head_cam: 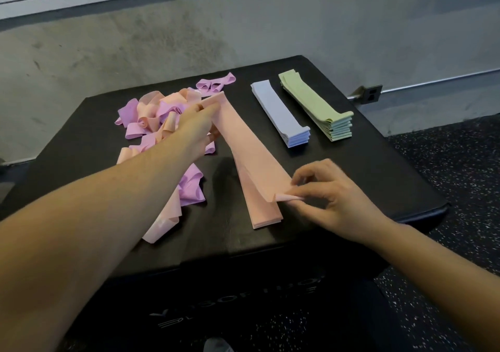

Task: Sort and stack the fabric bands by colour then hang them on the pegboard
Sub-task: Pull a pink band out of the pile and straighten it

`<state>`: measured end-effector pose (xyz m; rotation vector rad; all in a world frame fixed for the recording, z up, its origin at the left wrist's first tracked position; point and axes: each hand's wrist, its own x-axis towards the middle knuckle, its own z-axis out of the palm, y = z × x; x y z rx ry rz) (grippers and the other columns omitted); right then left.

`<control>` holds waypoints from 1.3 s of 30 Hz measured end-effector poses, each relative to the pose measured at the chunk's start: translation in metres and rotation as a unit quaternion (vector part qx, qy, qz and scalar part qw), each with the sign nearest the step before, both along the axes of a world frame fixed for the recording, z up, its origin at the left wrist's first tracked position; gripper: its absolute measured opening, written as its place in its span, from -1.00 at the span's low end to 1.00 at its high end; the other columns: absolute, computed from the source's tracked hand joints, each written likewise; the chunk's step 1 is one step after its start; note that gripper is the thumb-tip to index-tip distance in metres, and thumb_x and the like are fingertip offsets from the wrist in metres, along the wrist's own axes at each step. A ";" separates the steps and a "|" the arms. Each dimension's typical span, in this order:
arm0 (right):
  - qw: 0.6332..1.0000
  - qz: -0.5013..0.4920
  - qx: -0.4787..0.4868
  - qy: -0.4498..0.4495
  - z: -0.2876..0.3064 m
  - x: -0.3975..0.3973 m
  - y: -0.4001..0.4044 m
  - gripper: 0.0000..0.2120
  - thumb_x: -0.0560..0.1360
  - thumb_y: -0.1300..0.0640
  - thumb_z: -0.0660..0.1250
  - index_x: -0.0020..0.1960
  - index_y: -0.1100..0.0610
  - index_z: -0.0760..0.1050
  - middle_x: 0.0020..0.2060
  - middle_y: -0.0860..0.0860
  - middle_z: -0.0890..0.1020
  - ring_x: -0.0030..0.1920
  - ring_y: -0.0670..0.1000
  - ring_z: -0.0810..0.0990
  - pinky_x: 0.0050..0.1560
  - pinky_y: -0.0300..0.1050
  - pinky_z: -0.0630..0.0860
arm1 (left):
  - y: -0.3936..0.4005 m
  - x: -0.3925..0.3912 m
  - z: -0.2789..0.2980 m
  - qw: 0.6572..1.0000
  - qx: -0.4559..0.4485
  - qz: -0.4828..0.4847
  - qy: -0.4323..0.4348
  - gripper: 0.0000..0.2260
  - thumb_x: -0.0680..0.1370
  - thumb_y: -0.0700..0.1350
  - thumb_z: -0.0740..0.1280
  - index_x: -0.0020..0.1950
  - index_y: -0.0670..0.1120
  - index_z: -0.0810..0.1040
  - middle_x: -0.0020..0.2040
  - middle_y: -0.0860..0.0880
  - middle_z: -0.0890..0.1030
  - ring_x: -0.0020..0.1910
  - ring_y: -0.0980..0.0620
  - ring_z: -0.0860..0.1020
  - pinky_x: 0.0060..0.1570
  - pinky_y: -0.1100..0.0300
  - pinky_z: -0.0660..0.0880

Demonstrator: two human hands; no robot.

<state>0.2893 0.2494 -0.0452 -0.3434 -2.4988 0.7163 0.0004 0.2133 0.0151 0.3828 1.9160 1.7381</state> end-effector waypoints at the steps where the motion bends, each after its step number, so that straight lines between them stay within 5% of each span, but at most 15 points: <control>1: 1.000 0.016 0.012 0.005 -0.002 -0.004 0.001 -0.73 0.52 -0.09 0.39 0.16 -0.04 0.70 0.02 -0.22 0.57 0.08 -0.15 0.47 0.07 -0.23 0.48 | 0.003 -0.001 -0.002 1.000 -0.008 -0.004 0.009 -0.76 0.61 -0.07 0.40 0.25 -0.02 0.50 0.12 -0.03 0.60 0.09 -0.03 0.64 0.16 -0.05 0.62; 7: 0.997 0.060 0.039 0.035 -0.013 -0.028 0.008 -0.77 0.53 -0.01 0.42 0.14 0.03 0.68 -0.08 -0.16 0.66 -0.02 -0.11 0.52 -0.01 0.01 0.52 | 0.016 -0.014 -0.025 0.995 -0.069 -0.036 0.054 -0.84 0.60 0.02 0.41 0.15 0.05 0.55 0.08 0.01 0.63 0.04 -0.01 0.65 0.18 -0.06 0.58; 12: 0.986 0.099 0.127 0.040 -0.021 -0.037 0.009 -0.86 0.56 -0.03 0.40 0.03 -0.03 0.70 0.08 -0.08 0.62 0.16 -0.02 0.49 0.16 -0.06 0.39 | 0.025 -0.024 -0.039 0.991 -0.106 -0.037 0.072 -0.77 0.62 0.06 0.38 0.24 0.03 0.57 0.10 0.03 0.58 0.00 0.00 0.56 -0.01 0.08 0.55; 18: 0.975 0.152 0.159 -0.024 -0.030 -0.042 0.015 -0.85 0.55 -0.02 0.44 0.09 -0.05 0.70 -0.01 -0.11 0.64 0.07 -0.12 0.49 0.16 -0.20 0.35 | 0.037 -0.030 -0.046 0.986 -0.125 -0.046 0.098 -0.80 0.62 0.06 0.38 0.19 0.02 0.56 0.02 0.03 0.58 -0.12 0.04 0.55 -0.20 0.19 0.49; 27: 0.975 0.163 0.126 -0.087 -0.031 -0.044 0.014 -0.83 0.55 -0.09 0.37 0.08 -0.12 0.67 -0.01 -0.17 0.61 0.04 -0.16 0.50 0.05 -0.15 0.44 | 0.049 -0.036 -0.054 0.964 -0.188 -0.072 0.173 -0.79 0.58 -0.03 0.44 0.18 0.02 0.53 0.15 -0.02 0.56 0.01 -0.01 0.54 -0.25 0.20 0.47; 32: 0.979 0.151 0.103 -0.086 -0.029 -0.043 0.012 -0.80 0.54 -0.14 0.37 0.09 -0.11 0.67 0.00 -0.18 0.60 0.05 -0.17 0.50 0.03 -0.24 0.41 | 0.046 -0.034 -0.045 0.956 -0.193 -0.059 0.211 -0.61 0.56 -0.02 0.47 0.33 0.03 0.44 0.17 -0.02 0.52 0.03 -0.02 0.59 -0.18 0.17 0.58; 39: 0.994 0.095 -0.011 -0.048 -0.023 -0.042 0.008 -0.77 0.54 -0.07 0.31 0.12 -0.03 0.65 -0.05 -0.15 0.61 0.02 -0.08 0.55 0.07 -0.05 0.51 | -0.004 -0.028 -0.026 0.953 -0.122 -0.069 0.270 -0.90 0.64 -0.08 0.34 0.14 -0.01 0.53 0.00 0.01 0.59 -0.17 0.12 0.52 -0.27 0.30 0.44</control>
